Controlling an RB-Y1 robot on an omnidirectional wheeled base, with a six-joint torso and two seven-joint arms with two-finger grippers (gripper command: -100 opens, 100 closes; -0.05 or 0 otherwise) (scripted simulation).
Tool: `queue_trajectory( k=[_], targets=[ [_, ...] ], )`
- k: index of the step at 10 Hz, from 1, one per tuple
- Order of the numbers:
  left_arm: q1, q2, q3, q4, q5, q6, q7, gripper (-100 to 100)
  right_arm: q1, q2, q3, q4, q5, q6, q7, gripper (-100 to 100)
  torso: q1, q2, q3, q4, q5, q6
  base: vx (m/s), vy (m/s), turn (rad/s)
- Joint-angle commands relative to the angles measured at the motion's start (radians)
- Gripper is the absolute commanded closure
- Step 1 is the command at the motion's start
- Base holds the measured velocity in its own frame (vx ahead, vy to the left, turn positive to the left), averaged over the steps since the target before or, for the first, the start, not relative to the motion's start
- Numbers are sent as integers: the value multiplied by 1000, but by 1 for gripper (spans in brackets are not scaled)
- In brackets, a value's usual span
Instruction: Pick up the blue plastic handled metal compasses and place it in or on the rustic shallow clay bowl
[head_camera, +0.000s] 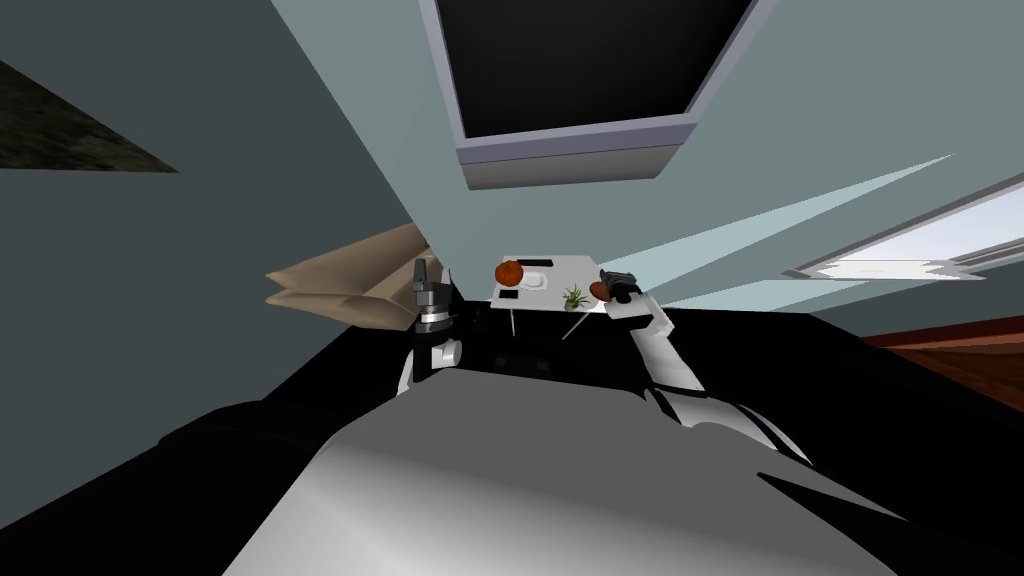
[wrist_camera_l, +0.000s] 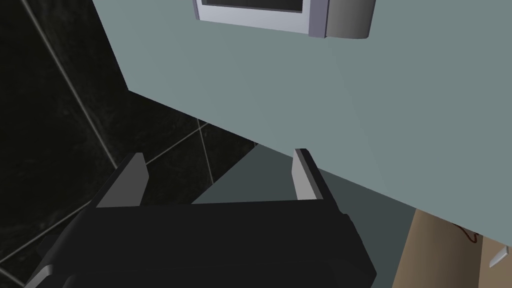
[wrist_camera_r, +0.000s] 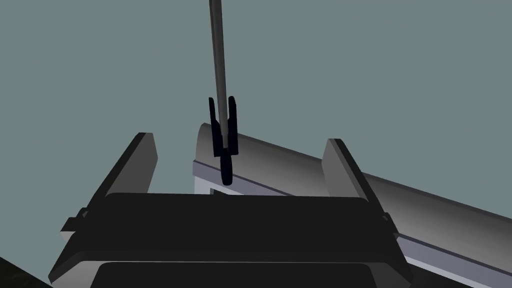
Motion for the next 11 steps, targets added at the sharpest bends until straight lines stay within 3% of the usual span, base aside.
queue_trajectory(
  k=[1, 4, 5, 6, 11],
  targets=[
    [0, 0, 0, 0, 0, 0, 0, 0, -12, -13, 4, -19, -20, 38, 11, -100, 0, 0, 0, 0, 0, 0, -29, -26, 44],
    [0, 0, 0, 0, 0, 0, 0, 0, -34, -35, 10, -50, -53, 100, 30, -100, 0, -1, 0, 0, 0, 0, -30, -22, 59],
    [0, 0, 0, 0, 0, 0, 0, 0, -31, -33, 8, -40, -48, 82, 25, -100, 0, -1, 0, 0, 0, 0, -12, -10, 11],
    [0, 0, 0, 0, 0, 0, 0, 0, -33, -34, 9, -40, -50, 86, 27, 0, 1, -2, -1, 0, 0, 0, 0, 0, 0],
    [0, 0, 0, 0, 0, 0, 0, 0, -32, -34, 9, -40, -50, 86, 27, 0, 1, -3, -2, -1, 0, 0, 0, 0, 0]
  ],
)
